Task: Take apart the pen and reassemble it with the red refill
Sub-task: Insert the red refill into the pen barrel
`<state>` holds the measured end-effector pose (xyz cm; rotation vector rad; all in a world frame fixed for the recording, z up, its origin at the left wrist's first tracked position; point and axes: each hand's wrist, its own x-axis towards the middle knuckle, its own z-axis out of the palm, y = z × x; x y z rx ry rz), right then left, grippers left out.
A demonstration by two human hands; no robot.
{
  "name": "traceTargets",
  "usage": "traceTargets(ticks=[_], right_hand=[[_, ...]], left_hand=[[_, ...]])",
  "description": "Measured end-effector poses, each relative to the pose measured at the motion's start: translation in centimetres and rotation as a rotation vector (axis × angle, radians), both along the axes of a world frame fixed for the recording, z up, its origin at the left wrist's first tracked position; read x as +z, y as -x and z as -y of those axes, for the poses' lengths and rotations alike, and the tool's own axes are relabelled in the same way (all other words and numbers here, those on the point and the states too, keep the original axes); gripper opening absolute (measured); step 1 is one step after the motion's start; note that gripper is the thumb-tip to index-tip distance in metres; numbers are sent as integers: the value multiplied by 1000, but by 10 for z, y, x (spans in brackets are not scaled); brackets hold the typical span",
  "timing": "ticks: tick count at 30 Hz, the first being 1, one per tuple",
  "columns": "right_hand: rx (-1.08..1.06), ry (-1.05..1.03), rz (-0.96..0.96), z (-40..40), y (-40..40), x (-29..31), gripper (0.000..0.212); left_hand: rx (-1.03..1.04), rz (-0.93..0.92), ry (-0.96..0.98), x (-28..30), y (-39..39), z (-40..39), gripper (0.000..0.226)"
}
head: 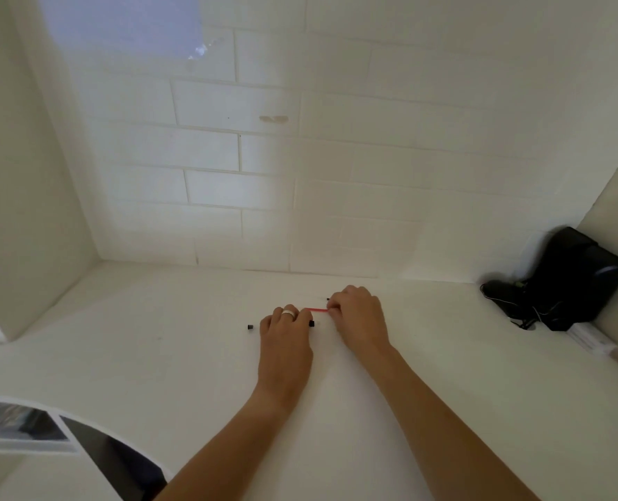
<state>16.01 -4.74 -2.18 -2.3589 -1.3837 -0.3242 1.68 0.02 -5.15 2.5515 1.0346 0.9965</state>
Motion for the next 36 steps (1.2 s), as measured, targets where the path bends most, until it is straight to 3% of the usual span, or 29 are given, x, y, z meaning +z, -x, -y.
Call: traceTargets(ticks=[12,36], right_hand=[[-195,-284,20,44,38,8,23],[-255,-273,64,71,37,-21,32]], left_hand=[[92,27,-35,8,3,3,50],[34,50,-17,8,4,4,51]])
